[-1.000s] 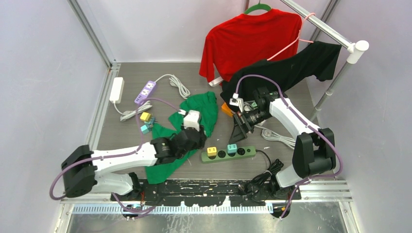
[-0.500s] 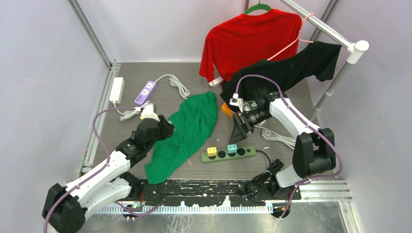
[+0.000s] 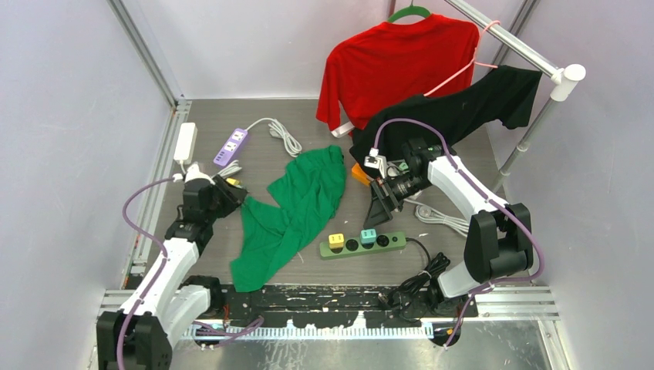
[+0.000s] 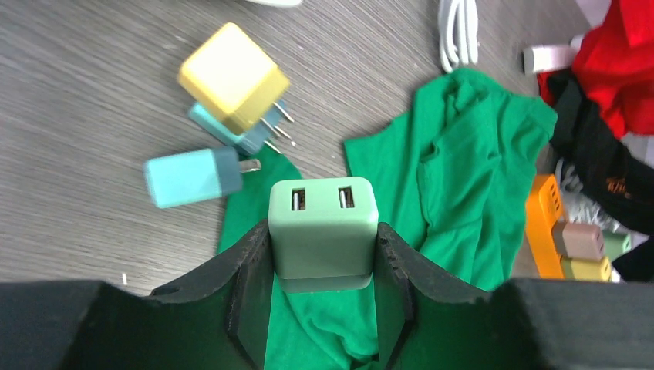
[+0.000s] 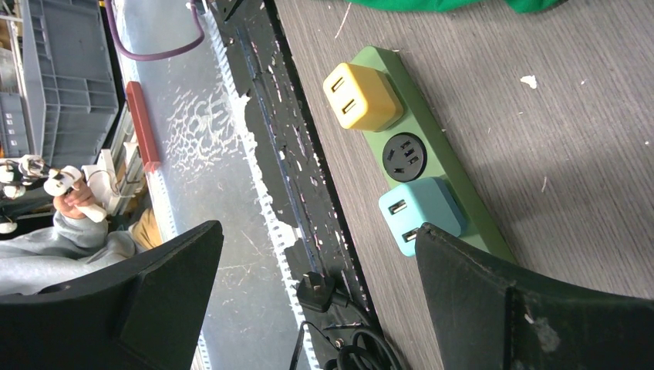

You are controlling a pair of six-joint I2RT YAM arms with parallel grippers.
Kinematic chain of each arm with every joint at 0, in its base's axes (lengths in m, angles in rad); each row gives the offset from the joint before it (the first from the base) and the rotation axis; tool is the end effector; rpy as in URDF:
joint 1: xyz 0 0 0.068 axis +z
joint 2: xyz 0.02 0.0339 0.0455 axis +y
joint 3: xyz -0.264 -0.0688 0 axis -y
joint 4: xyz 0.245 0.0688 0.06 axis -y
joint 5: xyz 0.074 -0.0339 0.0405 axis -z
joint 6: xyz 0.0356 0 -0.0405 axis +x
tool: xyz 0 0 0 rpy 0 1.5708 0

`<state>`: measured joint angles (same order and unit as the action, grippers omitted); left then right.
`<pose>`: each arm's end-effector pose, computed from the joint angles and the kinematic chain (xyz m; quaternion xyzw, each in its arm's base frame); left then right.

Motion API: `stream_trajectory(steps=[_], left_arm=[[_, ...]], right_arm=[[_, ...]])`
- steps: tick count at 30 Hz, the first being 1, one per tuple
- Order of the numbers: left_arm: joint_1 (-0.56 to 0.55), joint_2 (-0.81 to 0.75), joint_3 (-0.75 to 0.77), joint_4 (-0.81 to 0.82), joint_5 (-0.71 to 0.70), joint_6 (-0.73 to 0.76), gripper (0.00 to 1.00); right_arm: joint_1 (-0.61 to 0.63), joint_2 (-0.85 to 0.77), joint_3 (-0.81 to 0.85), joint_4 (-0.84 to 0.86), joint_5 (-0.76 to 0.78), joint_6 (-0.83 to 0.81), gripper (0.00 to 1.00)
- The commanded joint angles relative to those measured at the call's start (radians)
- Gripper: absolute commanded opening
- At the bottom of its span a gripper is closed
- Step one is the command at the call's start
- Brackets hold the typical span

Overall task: Pull the plug off the socket
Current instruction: Place the plug at the center of the board.

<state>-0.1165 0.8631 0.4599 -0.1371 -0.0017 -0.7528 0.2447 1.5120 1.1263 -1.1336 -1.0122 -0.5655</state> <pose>0.1900 -0.0222 0.2168 -0.2726 0.8264 -0.2068 0.4472 0.2438 0.0920 0.2477 -0.3561 0.7987 0.4748 0.0996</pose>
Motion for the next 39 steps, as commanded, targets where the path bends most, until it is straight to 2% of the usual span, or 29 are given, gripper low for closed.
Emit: stream_trajectory(steps=[1, 9, 15, 27, 39], left_arm=[[0.099, 0.005, -0.013, 0.058, 0.072, -0.077, 0.0], [0.165, 0.011, -0.021, -0.006, -0.025, -0.182, 0.01], [0.164, 0.032, 0.034, -0.138, -0.152, -0.233, 0.05], [0.168, 0.138, 0.15, -0.301, -0.269, -0.261, 0.07], [0.178, 0.099, 0.145, -0.34, -0.352, -0.298, 0.09]], right_arm=[[0.003, -0.008, 0.028, 0.002, -0.005, -0.002, 1.0], [0.002, -0.005, 0.028, 0.003, -0.002, -0.002, 1.0], [0.003, -0.003, 0.029, 0.003, 0.0, -0.002, 1.0], [0.002, -0.006, 0.029, 0.003, 0.002, -0.003, 1.0], [0.002, -0.009, 0.029, 0.003, 0.002, -0.002, 1.0]])
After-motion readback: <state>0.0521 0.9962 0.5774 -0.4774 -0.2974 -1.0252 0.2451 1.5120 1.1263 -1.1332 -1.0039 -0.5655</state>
